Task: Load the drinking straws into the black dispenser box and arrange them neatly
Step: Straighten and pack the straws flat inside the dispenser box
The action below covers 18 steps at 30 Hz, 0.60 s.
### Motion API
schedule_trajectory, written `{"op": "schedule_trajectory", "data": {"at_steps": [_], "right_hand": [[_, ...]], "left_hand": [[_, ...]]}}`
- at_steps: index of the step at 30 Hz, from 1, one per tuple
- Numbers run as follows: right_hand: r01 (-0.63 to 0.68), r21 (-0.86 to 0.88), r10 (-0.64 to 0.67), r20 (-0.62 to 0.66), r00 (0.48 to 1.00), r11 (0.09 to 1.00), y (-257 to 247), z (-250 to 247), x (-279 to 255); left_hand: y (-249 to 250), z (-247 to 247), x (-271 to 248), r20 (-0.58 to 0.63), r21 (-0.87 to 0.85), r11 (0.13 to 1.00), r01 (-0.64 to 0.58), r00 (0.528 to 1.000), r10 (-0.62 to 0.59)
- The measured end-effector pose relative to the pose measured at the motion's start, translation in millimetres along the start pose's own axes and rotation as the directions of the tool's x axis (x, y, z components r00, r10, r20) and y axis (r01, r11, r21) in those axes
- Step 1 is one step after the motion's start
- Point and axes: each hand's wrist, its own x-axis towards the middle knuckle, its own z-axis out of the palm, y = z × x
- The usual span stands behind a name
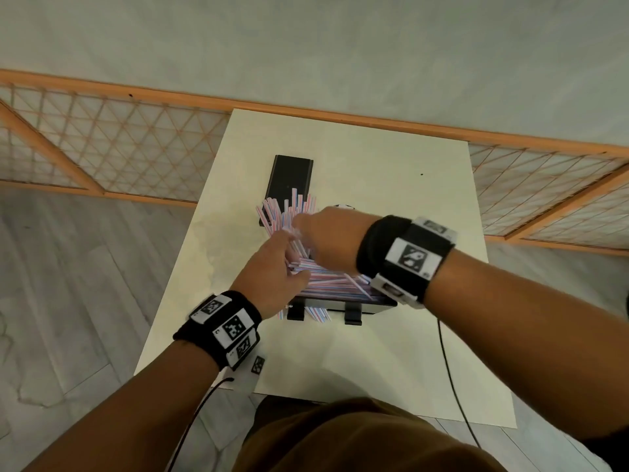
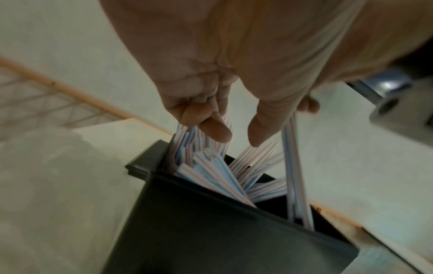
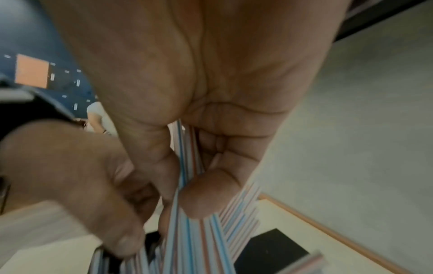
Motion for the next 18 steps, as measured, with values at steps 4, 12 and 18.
{"op": "schedule_trajectory", "data": {"at_steps": [4,12,18], "right_hand": [[0.012,0.046,-0.015,0.061,0.998,0.999,-12.6,27.0,18.3],[-0.066,0.233,0.051,0.072,0.996,0.97,18.7,66.7,11.0],[-0.208,0.205,0.197,0.07,0.978,0.957,60.9,78.9,-23.4]], "left_hand": [[-5.9,-2.4,0.5,0.014,-0.186,0.971,0.151,0.988,-0.151],[-25.5,-7.7,-9.9,0.008,-0.179,0.969,0.169,0.985,-0.17],[-26.5,-3.6,-10.9,0.0,-0.098,0.984,0.146,0.989,-0.147]]}}
